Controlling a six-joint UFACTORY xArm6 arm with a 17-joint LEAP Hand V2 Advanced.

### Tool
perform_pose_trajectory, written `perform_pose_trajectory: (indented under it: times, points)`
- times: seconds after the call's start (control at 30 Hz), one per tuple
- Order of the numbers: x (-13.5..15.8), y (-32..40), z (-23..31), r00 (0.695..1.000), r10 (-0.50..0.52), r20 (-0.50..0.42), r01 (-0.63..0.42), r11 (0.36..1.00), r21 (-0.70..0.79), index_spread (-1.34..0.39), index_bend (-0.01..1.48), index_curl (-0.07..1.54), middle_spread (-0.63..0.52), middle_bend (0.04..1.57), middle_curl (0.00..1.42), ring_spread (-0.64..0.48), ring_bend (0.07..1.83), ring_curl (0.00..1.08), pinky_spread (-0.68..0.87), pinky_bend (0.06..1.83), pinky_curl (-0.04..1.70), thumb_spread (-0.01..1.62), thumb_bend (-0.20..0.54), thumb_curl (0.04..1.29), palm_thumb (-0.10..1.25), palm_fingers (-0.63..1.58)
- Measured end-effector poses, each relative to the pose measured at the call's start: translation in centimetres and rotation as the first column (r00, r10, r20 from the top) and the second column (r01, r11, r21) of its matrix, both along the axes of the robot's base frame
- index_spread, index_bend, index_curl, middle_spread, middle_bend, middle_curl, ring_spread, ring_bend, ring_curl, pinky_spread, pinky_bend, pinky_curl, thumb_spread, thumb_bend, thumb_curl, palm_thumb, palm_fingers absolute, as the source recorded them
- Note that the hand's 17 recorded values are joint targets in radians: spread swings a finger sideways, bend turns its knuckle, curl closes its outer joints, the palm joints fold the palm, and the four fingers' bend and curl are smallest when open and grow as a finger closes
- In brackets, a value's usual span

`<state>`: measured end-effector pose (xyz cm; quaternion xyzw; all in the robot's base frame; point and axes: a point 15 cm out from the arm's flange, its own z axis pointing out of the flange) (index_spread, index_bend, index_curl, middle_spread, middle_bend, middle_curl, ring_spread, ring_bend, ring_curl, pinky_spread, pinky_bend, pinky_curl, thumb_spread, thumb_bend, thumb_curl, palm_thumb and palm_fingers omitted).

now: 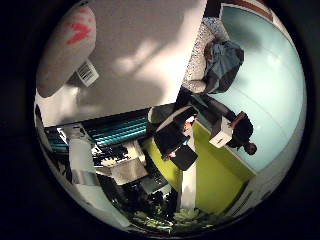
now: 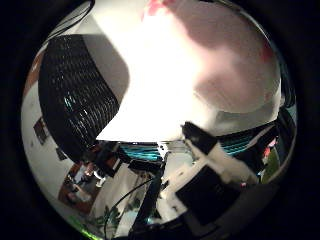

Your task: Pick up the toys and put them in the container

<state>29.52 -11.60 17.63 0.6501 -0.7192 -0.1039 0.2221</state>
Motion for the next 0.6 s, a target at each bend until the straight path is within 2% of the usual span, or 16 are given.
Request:
perform_pose_trajectory:
  times: [0.1,0.13,0.17,0.23,0.27,0.37,0.53,0.6]
  points:
    - [1.3,-0.1,-0.2,0.999,0.012,0.049,-0.012,1.000,-0.005,-0.36,0.38,0.44,-0.21,0.42,0.46,-0.06,0.28,0.28,0.43,0.23,0.20,0.99,-0.011,0.38,0.84,0.52]
    - [1.5,-0.1,-0.2,0.998,0.015,0.057,-0.015,1.000,-0.005,-0.40,0.40,0.47,-0.26,0.48,0.51,-0.18,0.37,0.31,0.36,0.20,0.19,0.99,-0.011,0.39,0.87,0.60]
    - [1.5,-0.2,-0.2,0.998,0.017,0.056,-0.017,1.000,-0.006,-0.42,0.41,0.49,-0.30,0.52,0.54,-0.26,0.49,0.34,0.24,0.19,0.18,0.99,-0.004,0.40,0.90,0.72]
    - [1.4,-0.2,-0.1,0.999,0.020,0.051,-0.020,1.000,-0.008,-0.45,0.36,0.52,-0.36,0.55,0.62,-0.39,0.74,0.45,-0.12,0.39,0.23,0.99,-0.009,0.41,0.94,0.92]
    - [1.4,-0.3,-0.1,0.998,0.023,0.050,-0.022,1.000,-0.009,-0.47,0.37,0.53,-0.38,0.56,0.64,-0.40,0.78,0.47,-0.19,0.46,0.24,1.00,-0.005,0.41,0.96,1.00]
    - [1.3,-0.3,0.1,0.998,0.027,0.049,-0.026,1.000,-0.007,-0.51,0.41,0.64,-0.46,0.60,0.80,-0.43,0.96,0.62,-0.40,0.82,0.42,1.02,-0.006,0.43,1.02,1.01]
    - [-0.9,-0.2,1.1,0.999,0.007,-0.043,-0.007,1.000,-0.002,-0.54,0.53,0.80,-0.53,0.70,1.02,-0.42,1.10,0.74,-0.44,1.06,0.60,1.05,-0.010,0.43,1.06,0.88]
    - [-1.0,-0.2,2.4,0.998,0.002,-0.063,-0.002,1.000,-0.001,-0.54,0.55,0.83,-0.54,0.72,1.06,-0.42,1.13,0.77,-0.44,1.10,0.63,1.06,-0.011,0.43,1.07,0.84]
